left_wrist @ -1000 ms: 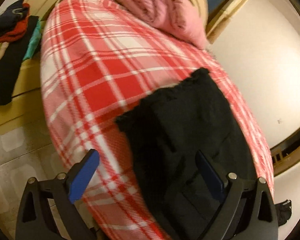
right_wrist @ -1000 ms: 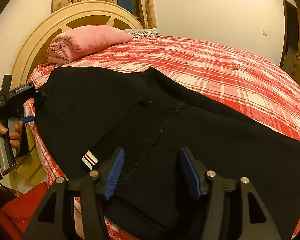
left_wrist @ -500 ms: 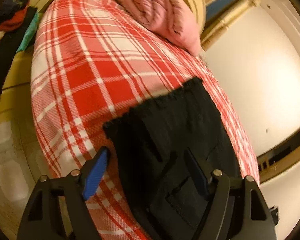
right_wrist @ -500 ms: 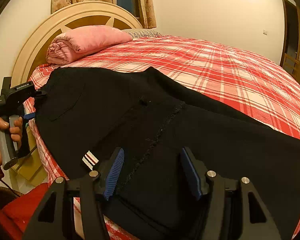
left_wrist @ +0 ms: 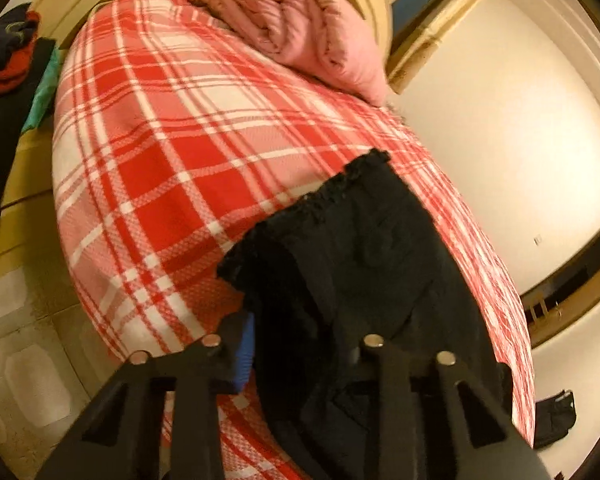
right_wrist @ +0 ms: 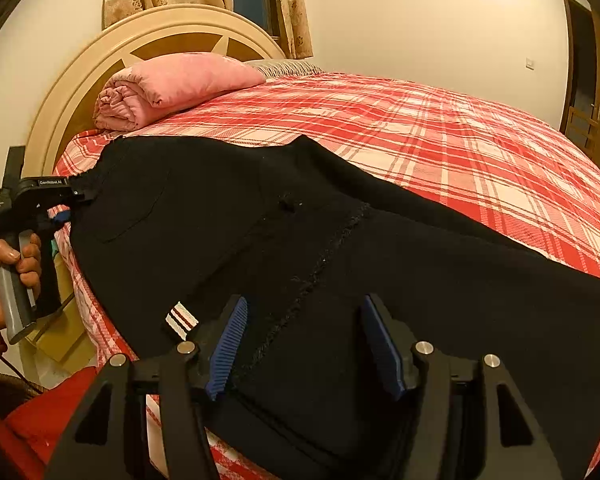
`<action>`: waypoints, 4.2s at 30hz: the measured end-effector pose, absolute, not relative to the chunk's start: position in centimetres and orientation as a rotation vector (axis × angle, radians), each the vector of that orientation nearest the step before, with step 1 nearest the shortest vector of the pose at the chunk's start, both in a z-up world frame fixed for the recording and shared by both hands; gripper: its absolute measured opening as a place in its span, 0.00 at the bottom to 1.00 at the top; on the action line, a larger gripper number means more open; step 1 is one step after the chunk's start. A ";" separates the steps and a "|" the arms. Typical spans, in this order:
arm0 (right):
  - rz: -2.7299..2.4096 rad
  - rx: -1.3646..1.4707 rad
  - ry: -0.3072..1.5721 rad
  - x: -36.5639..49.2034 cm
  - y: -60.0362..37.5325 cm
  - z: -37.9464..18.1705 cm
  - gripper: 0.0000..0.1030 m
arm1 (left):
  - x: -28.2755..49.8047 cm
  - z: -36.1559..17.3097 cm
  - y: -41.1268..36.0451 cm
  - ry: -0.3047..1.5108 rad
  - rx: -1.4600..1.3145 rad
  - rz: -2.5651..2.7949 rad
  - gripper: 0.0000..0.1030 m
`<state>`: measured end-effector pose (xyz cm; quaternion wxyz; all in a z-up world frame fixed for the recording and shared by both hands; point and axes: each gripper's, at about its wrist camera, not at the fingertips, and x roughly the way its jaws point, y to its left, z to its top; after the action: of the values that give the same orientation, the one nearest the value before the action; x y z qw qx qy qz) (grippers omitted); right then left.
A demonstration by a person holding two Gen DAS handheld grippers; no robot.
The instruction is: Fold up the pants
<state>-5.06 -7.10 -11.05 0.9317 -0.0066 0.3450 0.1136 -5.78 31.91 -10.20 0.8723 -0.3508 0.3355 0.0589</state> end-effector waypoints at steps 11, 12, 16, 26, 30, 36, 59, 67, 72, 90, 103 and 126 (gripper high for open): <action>0.100 0.255 0.598 -6.0 -14.3 -8.6 0.60 | -7.0 -1.4 24.4 0.488 -0.363 -0.092 0.26; 0.087 0.283 0.606 -6.0 -15.1 -8.9 0.60 | -7.3 -0.4 22.3 0.455 -0.304 -0.163 0.26; 0.033 0.398 0.612 -7.0 -18.3 -9.6 0.60 | -8.8 1.3 15.4 0.408 -0.158 -0.400 0.25; -0.008 0.554 0.592 -9.2 -22.7 -10.5 0.60 | -12.6 -3.2 -1.3 0.492 0.191 -0.870 0.25; -0.005 0.583 0.609 -9.4 -23.2 -11.3 0.60 | -13.4 -6.5 -4.9 0.577 0.367 -0.897 0.32; 0.041 0.709 0.572 -10.1 -24.7 -10.7 0.60 | -14.0 -4.7 -3.9 0.575 0.417 -0.923 0.74; 0.153 0.283 0.676 -7.5 -15.7 -8.8 0.21 | -6.7 -4.1 9.3 0.702 -0.066 -0.481 0.95; 0.037 0.178 0.557 -12.2 -19.3 -4.3 0.20 | -6.4 -2.7 10.9 0.682 -0.128 -0.443 0.95; -0.060 0.266 0.713 -12.9 -23.4 -10.9 0.20 | -6.6 -3.0 8.2 0.682 -0.065 -0.479 0.95; -0.059 0.114 0.570 -11.0 -21.4 -3.6 0.16 | -7.0 -4.4 1.5 0.717 0.173 -0.478 0.94; -0.064 0.368 0.694 -6.0 -26.2 -9.6 0.14 | 0.9 -5.7 -3.5 0.927 0.098 -0.394 0.90; -0.104 0.193 0.655 -13.4 -21.9 -8.1 0.17 | -3.2 -4.6 -2.2 0.838 0.229 -0.329 1.00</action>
<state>-13.42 -21.90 -8.13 0.9410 0.0945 0.3209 -0.0509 -3.18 -2.16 -4.58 0.8942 0.1102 0.4040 -0.1585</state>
